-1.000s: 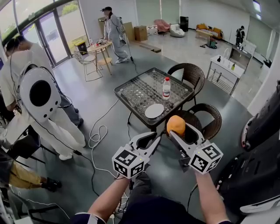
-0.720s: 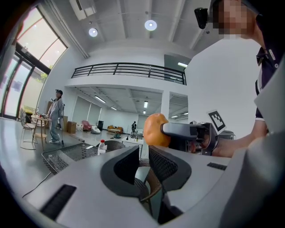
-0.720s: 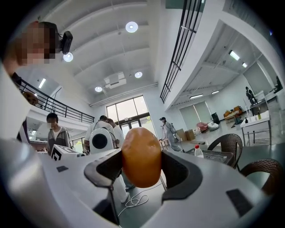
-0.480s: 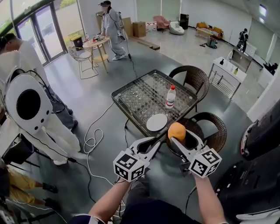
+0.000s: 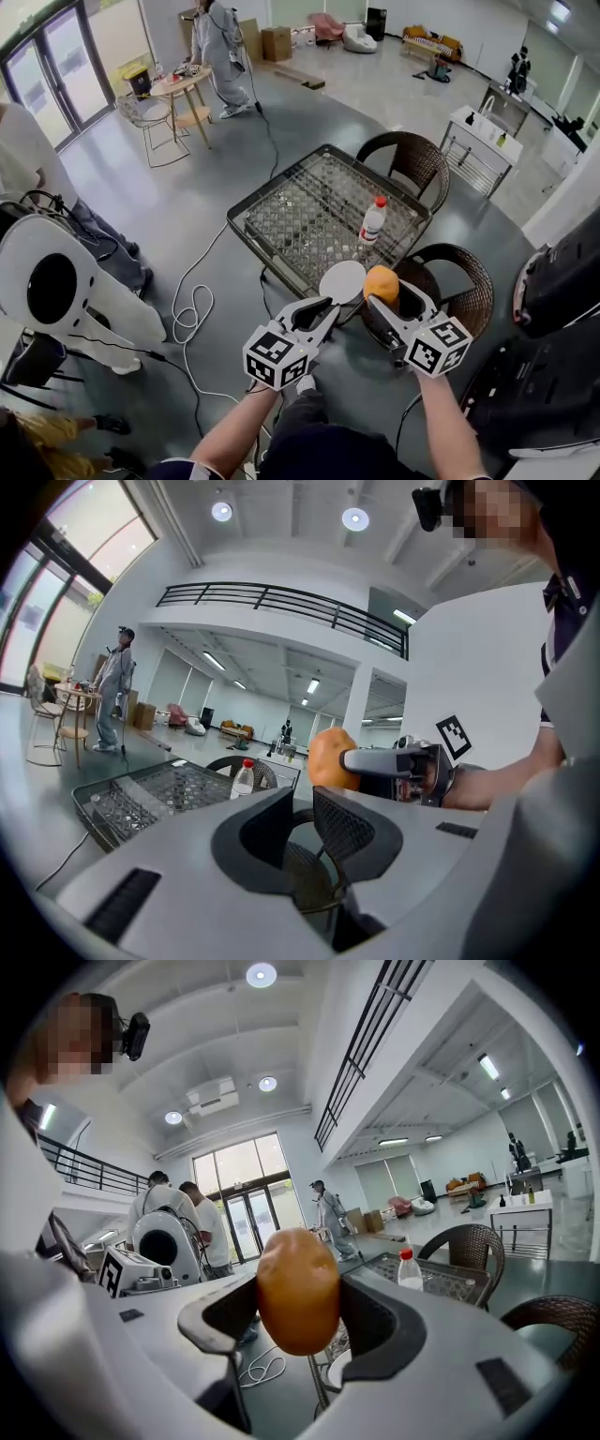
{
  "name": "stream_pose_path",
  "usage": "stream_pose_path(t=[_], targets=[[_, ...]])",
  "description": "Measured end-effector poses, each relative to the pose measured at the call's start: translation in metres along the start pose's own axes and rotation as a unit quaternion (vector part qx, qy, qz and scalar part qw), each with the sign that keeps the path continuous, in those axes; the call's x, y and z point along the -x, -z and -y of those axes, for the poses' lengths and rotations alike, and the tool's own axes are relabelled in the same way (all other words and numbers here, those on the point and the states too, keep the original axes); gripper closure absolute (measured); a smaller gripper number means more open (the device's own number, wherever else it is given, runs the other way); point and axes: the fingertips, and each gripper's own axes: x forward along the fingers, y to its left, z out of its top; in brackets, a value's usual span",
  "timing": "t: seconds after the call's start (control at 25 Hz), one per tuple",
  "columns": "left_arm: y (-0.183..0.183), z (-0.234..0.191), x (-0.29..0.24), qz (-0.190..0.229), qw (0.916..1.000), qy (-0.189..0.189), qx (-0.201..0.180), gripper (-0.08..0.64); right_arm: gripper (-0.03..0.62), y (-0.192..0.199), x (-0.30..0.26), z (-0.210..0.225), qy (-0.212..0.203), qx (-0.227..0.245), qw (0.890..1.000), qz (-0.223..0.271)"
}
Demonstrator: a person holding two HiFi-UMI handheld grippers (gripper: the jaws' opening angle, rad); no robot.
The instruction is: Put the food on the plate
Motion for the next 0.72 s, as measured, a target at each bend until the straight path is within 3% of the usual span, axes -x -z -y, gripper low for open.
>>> stream_pose_path(t=[0.4,0.72], targets=[[0.006,-0.059,-0.016,-0.023,0.9993,0.021,0.021,0.485,0.31,0.021,-0.059,0.023,0.044,-0.012,0.997,-0.054],[0.014,-0.079,-0.032,-0.037,0.9989,0.008,0.028,0.485,0.31,0.042,-0.089,0.047,0.037,-0.016,0.994,-0.097]])
